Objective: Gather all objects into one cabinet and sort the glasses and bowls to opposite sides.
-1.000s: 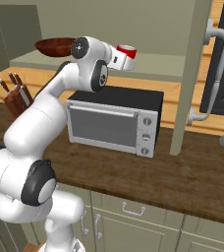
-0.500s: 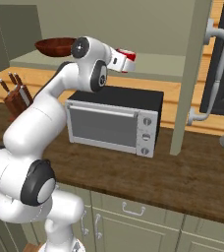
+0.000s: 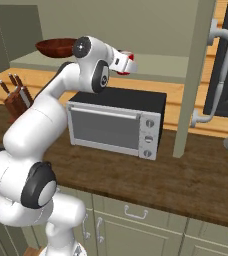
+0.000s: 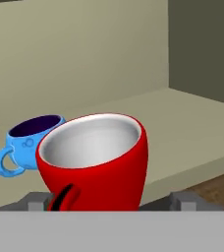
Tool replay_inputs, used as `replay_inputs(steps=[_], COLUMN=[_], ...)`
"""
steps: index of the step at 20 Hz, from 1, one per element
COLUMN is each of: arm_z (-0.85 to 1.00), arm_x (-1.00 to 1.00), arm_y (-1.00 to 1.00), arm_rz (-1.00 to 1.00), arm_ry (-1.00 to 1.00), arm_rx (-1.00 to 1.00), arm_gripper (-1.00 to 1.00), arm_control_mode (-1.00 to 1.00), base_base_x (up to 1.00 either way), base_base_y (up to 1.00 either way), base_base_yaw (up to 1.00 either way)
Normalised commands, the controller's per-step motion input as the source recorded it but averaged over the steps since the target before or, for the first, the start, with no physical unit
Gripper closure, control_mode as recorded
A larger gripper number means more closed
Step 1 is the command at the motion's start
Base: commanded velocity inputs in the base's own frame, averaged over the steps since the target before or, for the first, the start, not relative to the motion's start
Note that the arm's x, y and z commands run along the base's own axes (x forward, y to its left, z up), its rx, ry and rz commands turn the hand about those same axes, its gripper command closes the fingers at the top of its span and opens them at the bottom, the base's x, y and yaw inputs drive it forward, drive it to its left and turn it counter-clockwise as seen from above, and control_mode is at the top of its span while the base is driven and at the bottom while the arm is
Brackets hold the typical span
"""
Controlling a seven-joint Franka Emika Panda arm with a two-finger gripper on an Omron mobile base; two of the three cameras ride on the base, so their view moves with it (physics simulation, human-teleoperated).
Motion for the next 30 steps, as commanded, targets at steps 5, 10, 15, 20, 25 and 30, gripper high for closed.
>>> replay_inputs(steps=[5,10,15,20,25,30], arm_z=[0.0,-0.18,-0.11,0.18,0.45,0.31], arm_x=[0.01,0.3,0.4,0.02,-0.03,-0.39], arm_y=[-0.08,-0.07,0.0,0.0,-0.04,-0.1], arm_rz=[0.0,0.0,0.0,0.0,0.0,0.0], arm_ry=[0.0,0.0,0.0,-0.02,-0.02,0.0], arm_rx=[0.03,0.04,0.05,0.0,0.0,-0.01], arm_gripper=[-1.0,-1.0,-1.0,-1.0,-1.0,-1.0], arm_control_mode=[-1.0,-1.0,-1.0,-1.0,-1.0,-1.0], base_base_x=[0.0,0.0,0.0,0.0,0.0,0.0], base_base_y=[0.0,0.0,0.0,0.0,0.0,0.0], base_base_yaw=[0.0,0.0,0.0,0.0,0.0,0.0])
